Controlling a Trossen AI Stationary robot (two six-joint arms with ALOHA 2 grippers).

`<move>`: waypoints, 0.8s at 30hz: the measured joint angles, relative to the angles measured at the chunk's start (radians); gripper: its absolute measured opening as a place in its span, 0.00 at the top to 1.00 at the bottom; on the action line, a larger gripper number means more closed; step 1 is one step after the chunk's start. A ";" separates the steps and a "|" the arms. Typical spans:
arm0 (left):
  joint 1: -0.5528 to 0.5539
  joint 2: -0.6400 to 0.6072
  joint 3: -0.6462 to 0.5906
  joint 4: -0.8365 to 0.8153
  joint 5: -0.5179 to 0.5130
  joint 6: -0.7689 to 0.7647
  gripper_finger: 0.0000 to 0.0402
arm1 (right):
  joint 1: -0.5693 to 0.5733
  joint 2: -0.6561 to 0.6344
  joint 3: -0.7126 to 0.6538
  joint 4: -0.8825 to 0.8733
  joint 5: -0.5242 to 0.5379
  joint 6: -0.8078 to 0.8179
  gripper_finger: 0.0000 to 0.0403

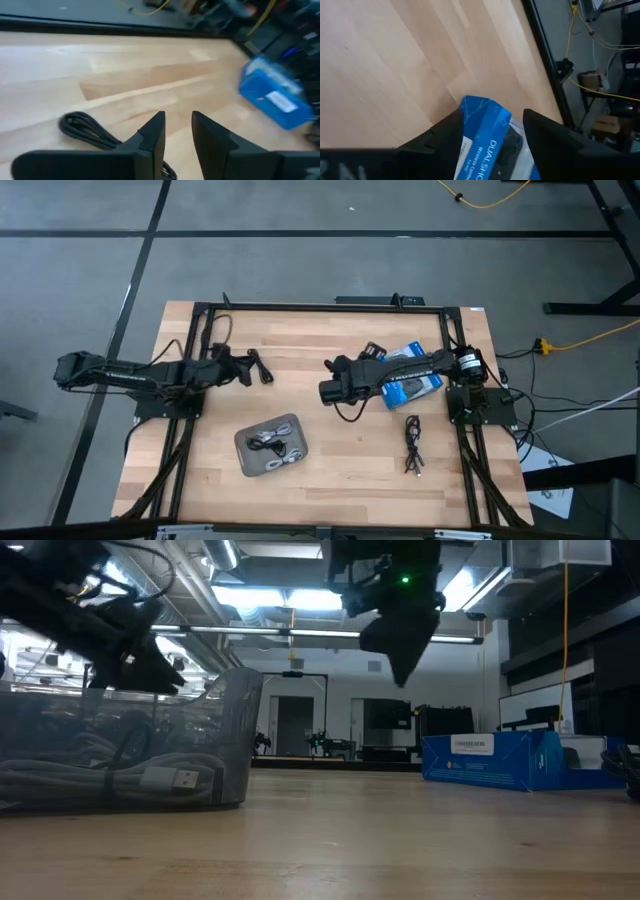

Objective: Pick and place USB-C Cables
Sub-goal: Put the top black charger cable into the black bin

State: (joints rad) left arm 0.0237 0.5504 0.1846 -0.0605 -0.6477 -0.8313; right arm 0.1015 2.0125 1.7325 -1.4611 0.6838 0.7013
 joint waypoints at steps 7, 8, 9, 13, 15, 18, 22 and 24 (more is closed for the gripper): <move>0.131 0.303 0.353 -0.377 0.081 0.054 0.85 | -0.001 0.000 0.000 -0.037 -0.051 0.034 0.48; 0.162 0.349 0.406 -0.446 0.091 0.074 0.86 | -0.001 0.000 0.000 -0.040 -0.055 0.048 0.48; 0.196 0.398 0.456 -0.531 0.106 0.079 0.87 | 0.000 0.000 0.000 -0.043 -0.055 0.054 0.48; 0.350 0.582 0.600 -0.828 0.208 0.082 0.92 | 0.007 0.000 0.000 -0.045 -0.058 0.055 0.50; 0.421 0.672 0.629 -0.890 0.268 0.083 0.96 | 0.007 0.000 0.000 -0.047 -0.058 0.055 0.51; 0.496 0.795 0.631 -0.851 0.345 0.129 0.99 | 0.007 0.000 0.000 -0.047 -0.058 0.053 0.53; 0.535 0.950 0.632 -0.710 0.447 0.163 1.00 | 0.007 0.000 -0.001 -0.050 -0.057 0.030 0.56; 0.536 1.019 0.643 -0.652 0.491 0.175 1.00 | 0.007 0.000 -0.001 -0.051 -0.057 0.020 0.57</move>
State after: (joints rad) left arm 0.5600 1.5691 0.8275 -0.7125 -0.1564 -0.6563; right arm 0.1085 2.0125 1.7317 -1.5116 0.6266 0.7211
